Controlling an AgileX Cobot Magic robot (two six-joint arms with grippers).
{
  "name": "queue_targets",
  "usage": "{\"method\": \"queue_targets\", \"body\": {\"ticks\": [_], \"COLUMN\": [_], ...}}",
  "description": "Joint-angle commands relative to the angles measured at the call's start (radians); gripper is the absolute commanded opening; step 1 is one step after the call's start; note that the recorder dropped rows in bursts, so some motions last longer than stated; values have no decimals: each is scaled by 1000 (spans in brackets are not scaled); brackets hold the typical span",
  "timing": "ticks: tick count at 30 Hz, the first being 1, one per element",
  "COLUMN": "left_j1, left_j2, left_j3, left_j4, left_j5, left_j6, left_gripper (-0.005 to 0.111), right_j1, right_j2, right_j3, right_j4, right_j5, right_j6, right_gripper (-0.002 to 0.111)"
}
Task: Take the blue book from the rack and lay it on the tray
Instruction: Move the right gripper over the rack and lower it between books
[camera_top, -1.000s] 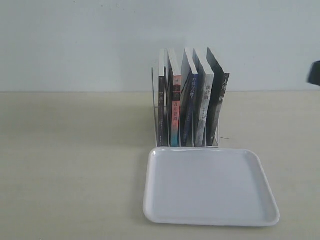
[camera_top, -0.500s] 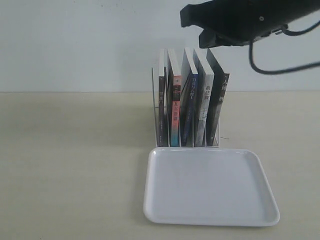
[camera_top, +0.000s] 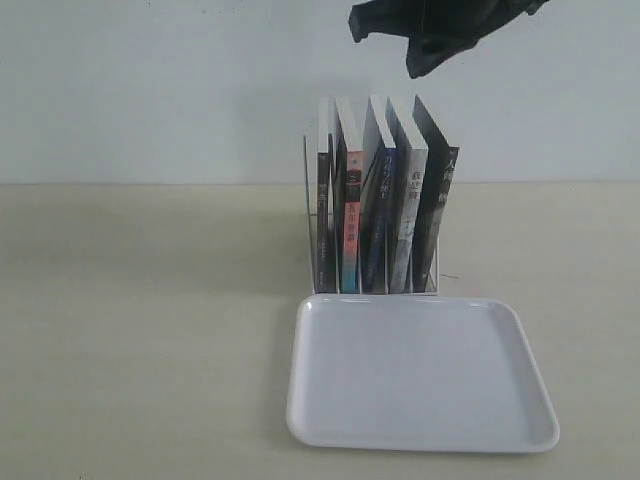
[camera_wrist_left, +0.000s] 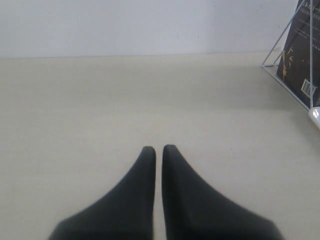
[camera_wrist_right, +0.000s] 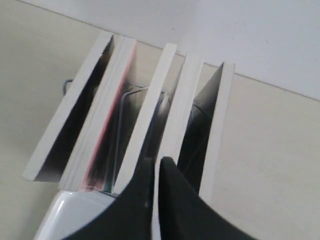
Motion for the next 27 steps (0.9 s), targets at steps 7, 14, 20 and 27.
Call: {"method": "queue_targets", "body": {"ticks": [7,14,20,27], "left_j1": [3,3,3,3], "left_j2": [-4,-4,-4,-4], "left_j3": [3,3,3,3], "left_j4": [1,1,1,1], "left_j5": [-14,-14,-14,-14], "left_j6": [6,6,6,6], "left_gripper": [4,4,4,4], "right_j1": [-9,-9,-9,-9], "right_j2": [77,120,168,224], "right_j3": [-44,-44,-44,-44], "right_j4": [-53,-53,-67,-74], "right_j5": [32,-5,-13,-32], "right_j6": [39,55,57,62], "right_gripper": [49,32,32,25]}}
